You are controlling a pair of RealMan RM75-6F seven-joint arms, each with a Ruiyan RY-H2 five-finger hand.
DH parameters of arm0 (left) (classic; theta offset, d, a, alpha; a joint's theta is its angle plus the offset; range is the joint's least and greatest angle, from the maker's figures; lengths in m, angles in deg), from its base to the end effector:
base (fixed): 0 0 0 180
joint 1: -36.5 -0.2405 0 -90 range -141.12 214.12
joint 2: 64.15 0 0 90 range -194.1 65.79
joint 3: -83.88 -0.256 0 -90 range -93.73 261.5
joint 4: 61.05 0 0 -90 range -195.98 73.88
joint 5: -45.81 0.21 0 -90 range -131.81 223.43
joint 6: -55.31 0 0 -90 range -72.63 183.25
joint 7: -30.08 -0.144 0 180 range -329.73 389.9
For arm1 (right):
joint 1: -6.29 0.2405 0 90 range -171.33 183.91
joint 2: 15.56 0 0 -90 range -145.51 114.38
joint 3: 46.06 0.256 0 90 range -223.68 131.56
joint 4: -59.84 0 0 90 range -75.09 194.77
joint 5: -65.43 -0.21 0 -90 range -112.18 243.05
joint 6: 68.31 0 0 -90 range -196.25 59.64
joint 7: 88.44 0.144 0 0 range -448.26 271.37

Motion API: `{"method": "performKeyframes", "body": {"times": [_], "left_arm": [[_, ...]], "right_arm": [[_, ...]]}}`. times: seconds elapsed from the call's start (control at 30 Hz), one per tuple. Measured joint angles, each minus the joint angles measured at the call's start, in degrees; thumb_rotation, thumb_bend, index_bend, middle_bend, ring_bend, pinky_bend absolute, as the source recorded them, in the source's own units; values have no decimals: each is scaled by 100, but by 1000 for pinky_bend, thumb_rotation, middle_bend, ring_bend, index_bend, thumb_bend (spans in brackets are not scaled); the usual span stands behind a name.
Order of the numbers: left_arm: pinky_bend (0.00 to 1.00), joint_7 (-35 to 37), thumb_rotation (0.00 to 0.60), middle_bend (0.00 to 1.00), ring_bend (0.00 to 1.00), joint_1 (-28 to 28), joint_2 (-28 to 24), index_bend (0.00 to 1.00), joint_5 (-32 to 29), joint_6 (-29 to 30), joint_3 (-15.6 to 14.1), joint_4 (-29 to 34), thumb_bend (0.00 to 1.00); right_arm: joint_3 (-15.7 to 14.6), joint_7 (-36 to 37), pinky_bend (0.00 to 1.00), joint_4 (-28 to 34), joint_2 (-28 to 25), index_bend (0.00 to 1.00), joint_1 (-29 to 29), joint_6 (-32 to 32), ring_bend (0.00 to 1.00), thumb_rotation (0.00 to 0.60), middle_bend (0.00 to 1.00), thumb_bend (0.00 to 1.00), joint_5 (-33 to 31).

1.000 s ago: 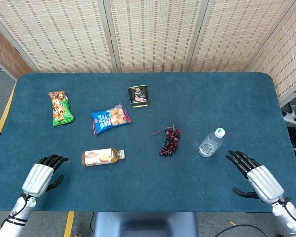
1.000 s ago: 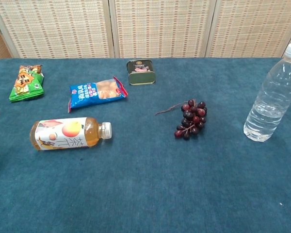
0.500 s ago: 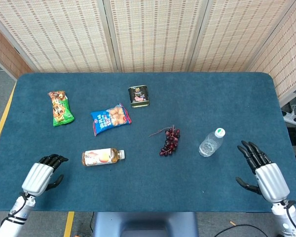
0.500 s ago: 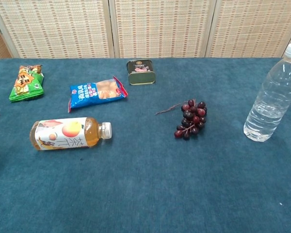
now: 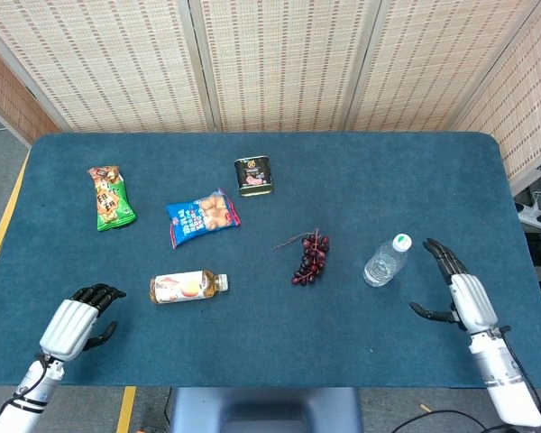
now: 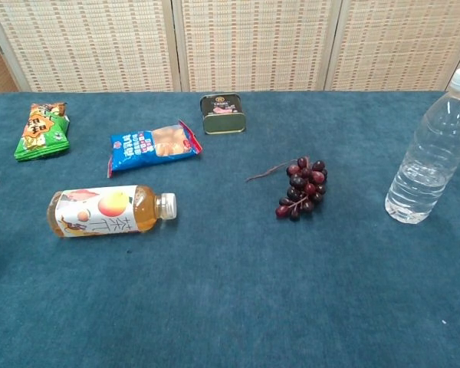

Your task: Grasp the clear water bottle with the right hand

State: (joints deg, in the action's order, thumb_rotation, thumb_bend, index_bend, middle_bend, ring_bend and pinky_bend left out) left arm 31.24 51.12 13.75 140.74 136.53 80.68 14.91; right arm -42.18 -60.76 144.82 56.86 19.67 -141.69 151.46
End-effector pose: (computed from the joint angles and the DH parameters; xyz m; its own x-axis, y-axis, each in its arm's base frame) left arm -0.2995 0.2113 0.0731 0.4653 0.0927 0.8803 0.8510 -0.3203 -0.4161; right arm -0.3013 -0.2302 0.0990 -0.0739 -0.1820 0.9805 -0.9942 -0.0632 -0.0867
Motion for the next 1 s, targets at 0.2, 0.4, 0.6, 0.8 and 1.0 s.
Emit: {"method": "performKeyframes", "body": {"times": [0.2,0.4,0.6,0.8,1.0], "left_arm": [[318,36,600,286,221,3,-5,269,-30,-36,12,-12,363],[318,24,600,301,245,7,-7,270,7,-38,-1,-3,363],[318,26,600,303,245,11,-12,271,15,-61,-13,-2,362],[318,36,600,303,245,14,-16,271,24,-69,-15,1,363],[318,34,600,302,245,16,-15,271,54,-65,-29,-2,363]], "right_arm": [[201,580,113,-149,216,0,350,475,0,600,0,103,-352],[340,900,112,-245,428,0,536,789,0,600,0,103,-524],[527,1092,112,-485,727,1,830,1246,4,600,89,104,-799],[747,1326,358,-797,1084,510,981,1427,407,600,564,327,-1102],[825,1322,550,-1060,1306,773,1015,1383,593,600,743,470,-1178]]}}
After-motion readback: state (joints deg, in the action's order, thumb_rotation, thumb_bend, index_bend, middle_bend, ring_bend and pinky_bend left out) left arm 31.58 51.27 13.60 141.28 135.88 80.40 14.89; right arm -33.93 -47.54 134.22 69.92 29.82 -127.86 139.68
